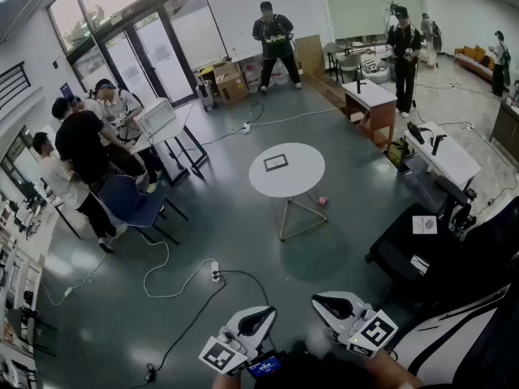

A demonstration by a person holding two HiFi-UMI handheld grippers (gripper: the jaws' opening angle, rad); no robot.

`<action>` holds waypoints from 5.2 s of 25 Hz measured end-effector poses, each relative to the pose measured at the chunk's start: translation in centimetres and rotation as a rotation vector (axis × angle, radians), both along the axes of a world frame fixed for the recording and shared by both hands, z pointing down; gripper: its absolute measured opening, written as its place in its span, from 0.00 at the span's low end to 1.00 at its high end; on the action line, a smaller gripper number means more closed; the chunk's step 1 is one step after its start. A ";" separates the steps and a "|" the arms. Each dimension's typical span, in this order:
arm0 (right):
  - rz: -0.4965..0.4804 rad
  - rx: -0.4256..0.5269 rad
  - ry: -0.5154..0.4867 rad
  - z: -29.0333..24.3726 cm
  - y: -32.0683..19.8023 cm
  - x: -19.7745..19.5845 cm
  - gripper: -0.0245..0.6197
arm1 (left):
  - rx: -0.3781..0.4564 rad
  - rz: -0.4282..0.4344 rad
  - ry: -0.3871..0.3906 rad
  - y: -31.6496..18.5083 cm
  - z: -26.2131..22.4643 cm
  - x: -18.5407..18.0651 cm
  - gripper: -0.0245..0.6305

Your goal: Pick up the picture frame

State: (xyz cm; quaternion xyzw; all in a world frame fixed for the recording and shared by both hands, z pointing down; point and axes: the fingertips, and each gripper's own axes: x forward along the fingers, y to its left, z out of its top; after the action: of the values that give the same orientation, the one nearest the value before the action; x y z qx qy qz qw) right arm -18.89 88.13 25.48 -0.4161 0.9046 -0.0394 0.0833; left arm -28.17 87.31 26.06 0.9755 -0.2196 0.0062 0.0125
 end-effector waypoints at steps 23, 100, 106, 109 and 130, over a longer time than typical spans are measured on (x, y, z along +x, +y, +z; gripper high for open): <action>0.014 -0.057 -0.001 -0.3 -7.6 -3.0 0.04 | 0.006 0.060 0.055 -8.4 -0.9 -2.7 0.04; -0.125 -0.307 -0.076 8.8 -55.9 19.3 0.04 | -0.206 0.036 -0.085 -57.0 7.5 20.9 0.04; -0.135 -0.283 -0.019 7.8 -62.6 20.6 0.04 | -0.170 0.023 -0.044 -64.8 5.7 21.8 0.04; -0.142 -0.258 -0.006 7.0 -66.4 20.9 0.04 | -0.142 0.009 -0.024 -68.9 4.5 22.0 0.04; -0.357 -0.353 0.042 11.0 -87.2 26.1 0.04 | -0.240 -0.278 0.001 -88.5 8.0 25.0 0.04</action>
State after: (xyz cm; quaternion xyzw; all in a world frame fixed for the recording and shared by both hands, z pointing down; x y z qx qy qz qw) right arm 7.20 0.89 36.45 -0.2588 0.9444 -0.2021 -0.0179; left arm -3.18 -1.15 34.09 0.9273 -0.3498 0.0303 0.1297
